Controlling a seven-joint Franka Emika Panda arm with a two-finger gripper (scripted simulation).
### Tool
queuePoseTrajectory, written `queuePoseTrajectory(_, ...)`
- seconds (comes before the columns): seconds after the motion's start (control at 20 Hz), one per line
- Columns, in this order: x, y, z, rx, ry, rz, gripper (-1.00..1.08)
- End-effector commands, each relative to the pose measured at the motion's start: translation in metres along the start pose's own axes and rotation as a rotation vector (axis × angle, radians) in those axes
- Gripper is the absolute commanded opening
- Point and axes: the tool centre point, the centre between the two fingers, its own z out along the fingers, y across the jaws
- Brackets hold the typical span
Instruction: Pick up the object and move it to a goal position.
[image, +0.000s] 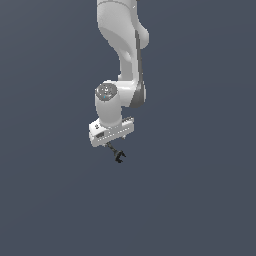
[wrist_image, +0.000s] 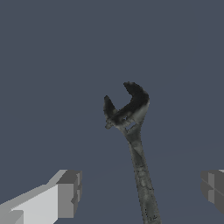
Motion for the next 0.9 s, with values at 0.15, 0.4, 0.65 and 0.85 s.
queuePoseTrajectory(0.15, -0.011, 0.004, 0.014, 0.001, 0.0, -0.072, 1.0)
queuePoseTrajectory(0.4, -0.017, 0.005, 0.021, 0.001, -0.001, -0.104, 1.0)
queuePoseTrajectory(0.65, -0.017, 0.006, 0.021, 0.002, -0.001, -0.105, 1.0)
queuePoseTrajectory(0.85, -0.018, 0.006, 0.029, 0.002, -0.001, -0.106, 1.0)
